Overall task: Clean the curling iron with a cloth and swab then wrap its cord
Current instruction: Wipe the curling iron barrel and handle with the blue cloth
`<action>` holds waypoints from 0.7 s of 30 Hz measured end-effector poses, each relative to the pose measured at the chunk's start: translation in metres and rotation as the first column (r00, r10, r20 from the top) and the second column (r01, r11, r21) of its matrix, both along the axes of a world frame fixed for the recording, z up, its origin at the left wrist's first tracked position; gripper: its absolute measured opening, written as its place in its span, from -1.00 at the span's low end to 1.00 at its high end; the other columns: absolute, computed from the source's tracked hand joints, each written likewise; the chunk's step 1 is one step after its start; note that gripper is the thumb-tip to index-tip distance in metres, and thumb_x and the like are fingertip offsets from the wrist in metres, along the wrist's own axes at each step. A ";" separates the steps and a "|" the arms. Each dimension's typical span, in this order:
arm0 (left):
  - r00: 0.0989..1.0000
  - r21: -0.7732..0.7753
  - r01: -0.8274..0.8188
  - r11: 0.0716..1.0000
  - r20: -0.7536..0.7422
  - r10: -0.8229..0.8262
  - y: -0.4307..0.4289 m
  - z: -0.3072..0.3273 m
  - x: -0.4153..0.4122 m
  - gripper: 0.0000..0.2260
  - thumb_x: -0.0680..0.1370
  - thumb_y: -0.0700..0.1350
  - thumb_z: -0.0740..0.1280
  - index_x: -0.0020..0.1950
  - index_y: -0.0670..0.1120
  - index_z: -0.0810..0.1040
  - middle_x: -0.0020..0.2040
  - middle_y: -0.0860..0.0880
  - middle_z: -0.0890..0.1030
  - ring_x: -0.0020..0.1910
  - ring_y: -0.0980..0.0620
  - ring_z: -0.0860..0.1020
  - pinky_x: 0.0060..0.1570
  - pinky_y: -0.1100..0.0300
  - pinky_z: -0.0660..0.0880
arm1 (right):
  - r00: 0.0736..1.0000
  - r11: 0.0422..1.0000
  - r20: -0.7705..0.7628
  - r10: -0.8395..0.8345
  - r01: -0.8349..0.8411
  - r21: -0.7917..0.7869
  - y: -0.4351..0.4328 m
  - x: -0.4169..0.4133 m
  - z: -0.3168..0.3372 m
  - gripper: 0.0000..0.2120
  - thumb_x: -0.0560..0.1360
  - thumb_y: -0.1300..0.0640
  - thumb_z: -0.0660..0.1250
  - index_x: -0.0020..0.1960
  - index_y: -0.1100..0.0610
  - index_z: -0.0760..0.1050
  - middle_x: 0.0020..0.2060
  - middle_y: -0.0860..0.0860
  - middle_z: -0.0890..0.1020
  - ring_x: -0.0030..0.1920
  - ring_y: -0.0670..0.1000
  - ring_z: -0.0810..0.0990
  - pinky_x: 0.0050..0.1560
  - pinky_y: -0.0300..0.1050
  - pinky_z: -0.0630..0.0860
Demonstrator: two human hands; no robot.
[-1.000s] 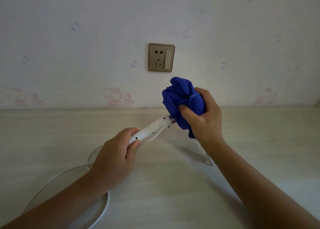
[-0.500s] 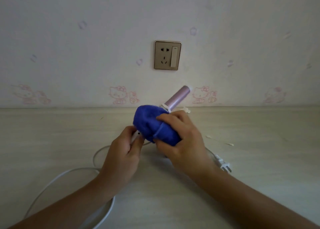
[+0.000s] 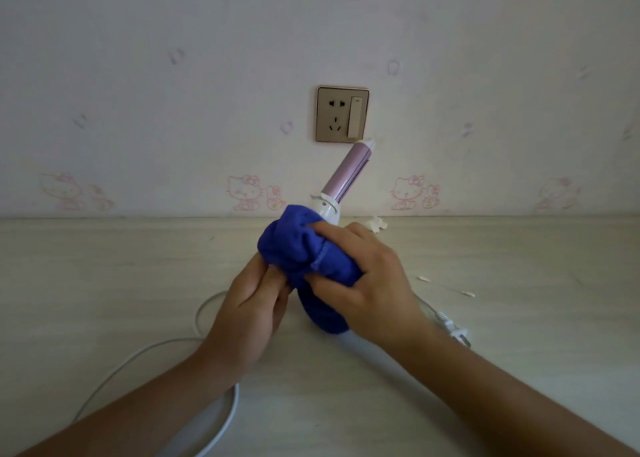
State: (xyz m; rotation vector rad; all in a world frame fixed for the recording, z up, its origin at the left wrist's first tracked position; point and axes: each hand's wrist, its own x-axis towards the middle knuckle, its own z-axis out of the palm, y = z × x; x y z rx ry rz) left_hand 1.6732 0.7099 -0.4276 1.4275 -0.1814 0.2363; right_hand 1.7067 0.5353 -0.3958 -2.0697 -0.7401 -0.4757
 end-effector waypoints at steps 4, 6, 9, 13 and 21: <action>0.999 0.025 0.020 0.999 -0.029 -0.019 0.001 -0.001 -0.002 -0.77 0.70 -0.03 0.21 0.04 -0.19 0.46 -0.27 -0.12 0.35 -0.55 0.21 0.24 -0.58 0.37 0.19 | 0.989 0.969 -0.020 -0.144 0.145 0.201 -0.022 0.011 0.008 -0.59 0.43 -0.05 0.38 0.28 -0.19 0.52 -0.02 -0.15 0.64 -0.02 -0.10 0.63 0.08 0.05 0.65; 0.999 0.014 0.037 0.999 -0.034 -0.037 -0.001 0.000 -0.003 -0.69 0.63 0.05 0.21 0.04 -0.23 0.43 -0.33 -0.06 0.36 -0.56 0.15 0.20 -0.58 0.34 0.16 | 0.988 0.967 -0.005 -0.157 0.155 0.203 -0.023 0.008 0.007 -0.59 0.42 -0.03 0.39 0.26 -0.20 0.52 -0.04 -0.16 0.64 -0.03 -0.10 0.63 0.04 0.01 0.64; 0.994 -0.127 0.020 0.992 -0.102 -0.033 -0.001 0.006 -0.003 -0.76 0.53 0.01 0.21 -0.23 -0.12 0.42 -0.45 -0.02 0.27 -0.59 0.14 0.15 -0.57 0.39 0.13 | 0.999 0.998 -0.045 0.004 -0.001 0.057 -0.008 -0.003 0.000 -0.52 0.39 -0.06 0.45 0.30 -0.21 0.49 -0.02 -0.19 0.58 -0.01 -0.13 0.60 0.07 -0.03 0.61; 0.983 -0.181 -0.007 0.983 -0.180 -0.026 0.004 0.009 -0.001 -0.76 0.47 -0.01 0.19 -0.38 -0.02 0.36 -0.51 0.01 0.22 -0.60 0.12 0.13 -0.56 0.39 0.13 | 0.992 0.992 -0.042 0.122 -0.123 -0.034 -0.001 -0.005 -0.003 -0.54 0.39 -0.05 0.47 0.28 -0.19 0.53 -0.02 -0.19 0.57 -0.03 -0.06 0.60 0.05 0.05 0.59; 0.984 -0.094 0.061 0.994 -0.159 -0.076 -0.003 0.005 0.001 -0.75 0.52 -0.01 0.15 -0.02 -0.18 0.42 -0.50 0.02 0.27 -0.59 0.14 0.13 -0.56 0.40 0.13 | 0.991 0.980 -0.078 -0.108 0.119 0.159 -0.022 0.007 0.009 -0.58 0.40 -0.04 0.41 0.26 -0.22 0.53 -0.03 -0.15 0.65 -0.01 -0.08 0.64 0.06 0.08 0.65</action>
